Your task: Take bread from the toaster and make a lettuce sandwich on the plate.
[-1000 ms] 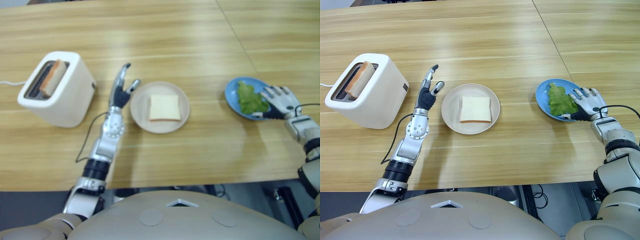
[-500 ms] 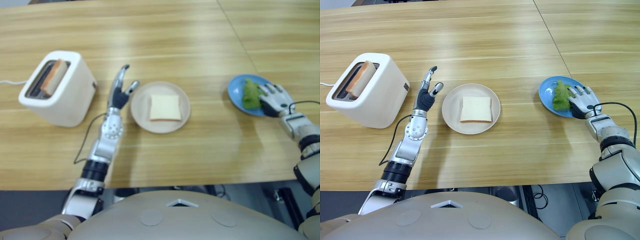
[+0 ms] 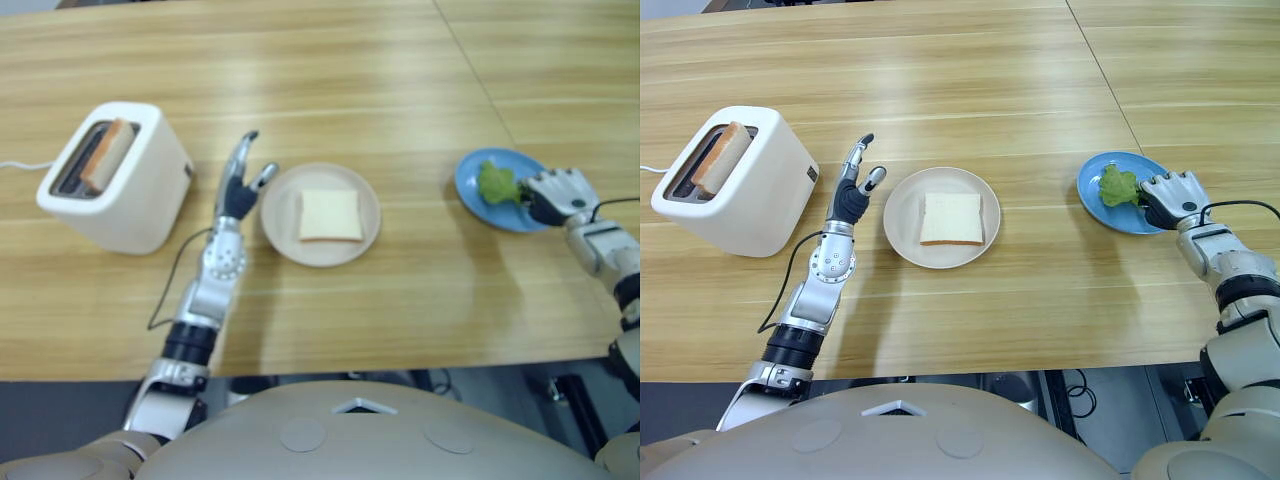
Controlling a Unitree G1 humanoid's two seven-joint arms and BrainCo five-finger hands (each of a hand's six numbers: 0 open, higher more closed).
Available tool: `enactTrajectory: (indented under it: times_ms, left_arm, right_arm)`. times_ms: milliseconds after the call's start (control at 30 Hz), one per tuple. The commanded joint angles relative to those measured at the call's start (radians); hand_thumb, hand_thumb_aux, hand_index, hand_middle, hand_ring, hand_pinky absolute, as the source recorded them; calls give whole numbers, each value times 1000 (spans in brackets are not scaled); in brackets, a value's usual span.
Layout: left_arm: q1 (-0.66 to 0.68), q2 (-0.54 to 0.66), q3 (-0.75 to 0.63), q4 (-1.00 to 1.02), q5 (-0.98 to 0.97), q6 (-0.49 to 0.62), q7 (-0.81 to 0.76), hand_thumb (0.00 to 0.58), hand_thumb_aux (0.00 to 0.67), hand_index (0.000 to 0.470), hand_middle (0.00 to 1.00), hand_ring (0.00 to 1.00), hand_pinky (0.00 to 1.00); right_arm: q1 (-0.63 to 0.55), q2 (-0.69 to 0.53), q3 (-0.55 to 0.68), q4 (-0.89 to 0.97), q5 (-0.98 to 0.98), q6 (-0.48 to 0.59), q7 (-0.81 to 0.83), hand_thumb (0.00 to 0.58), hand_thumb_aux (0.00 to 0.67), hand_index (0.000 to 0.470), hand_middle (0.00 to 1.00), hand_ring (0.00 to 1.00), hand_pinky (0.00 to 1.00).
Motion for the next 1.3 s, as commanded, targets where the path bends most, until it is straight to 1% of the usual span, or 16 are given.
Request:
enactTrajectory:
  times_ms: [33,100,167,267,400,500,600,733,867,1000,1100,1300]
  left_arm:
    - [-11,6,37,27,-46,-6,-11,0,0,0,0,0,0]
    - [-19,11,50,41,-58,-14,-12,0,0,0,0,0,0]
    - [-26,12,70,58,-85,-22,-14,0,0,0,0,0,0]
    - [-36,8,102,92,-134,-34,-22,0,0,0,0,0,0]
    - [-56,1,123,146,-171,-52,-32,0,0,0,0,0,0]
    - [-65,-2,120,170,-173,-66,-34,0,0,0,0,0,0]
    - [-69,-5,115,180,-172,-74,-35,0,0,0,0,0,0]
    - [-66,-3,113,183,-169,-79,-37,0,0,0,0,0,0]
    - [-60,-4,111,184,-167,-79,-38,0,0,0,0,0,0]
    - [-54,-8,103,189,-163,-77,-39,0,0,0,0,0,0]
    - [-50,-8,99,186,-161,-75,-40,0,0,0,0,0,0]
    - [-46,-9,93,184,-156,-72,-38,0,0,0,0,0,0]
  right_arm:
    - [103,-61,-105,-319,50,22,35,580,670,460,1000,1000,1000]
    - [157,-76,-173,-511,64,67,87,580,670,460,1000,1000,1000]
    - [172,-73,-227,-665,68,107,147,580,670,460,1000,1000,1000]
    - [129,-36,-267,-806,55,144,227,580,670,460,1000,1000,1000]
    - [15,65,-255,-894,27,158,304,580,670,460,1000,1000,1000]
    - [-64,174,-201,-879,-11,143,327,580,670,460,1000,1000,1000]
    - [-131,296,-127,-819,-54,122,336,580,670,460,1000,1000,1000]
    - [-164,402,-41,-700,-98,92,328,580,670,460,1000,1000,1000]
    - [-155,445,15,-589,-126,64,305,580,670,460,1000,1000,1000]
    - [-117,463,73,-458,-146,33,275,580,670,460,1000,1000,1000]
    - [-91,452,82,-444,-144,22,266,580,670,460,1000,1000,1000]
    - [-58,427,76,-510,-129,16,290,580,670,460,1000,1000,1000]
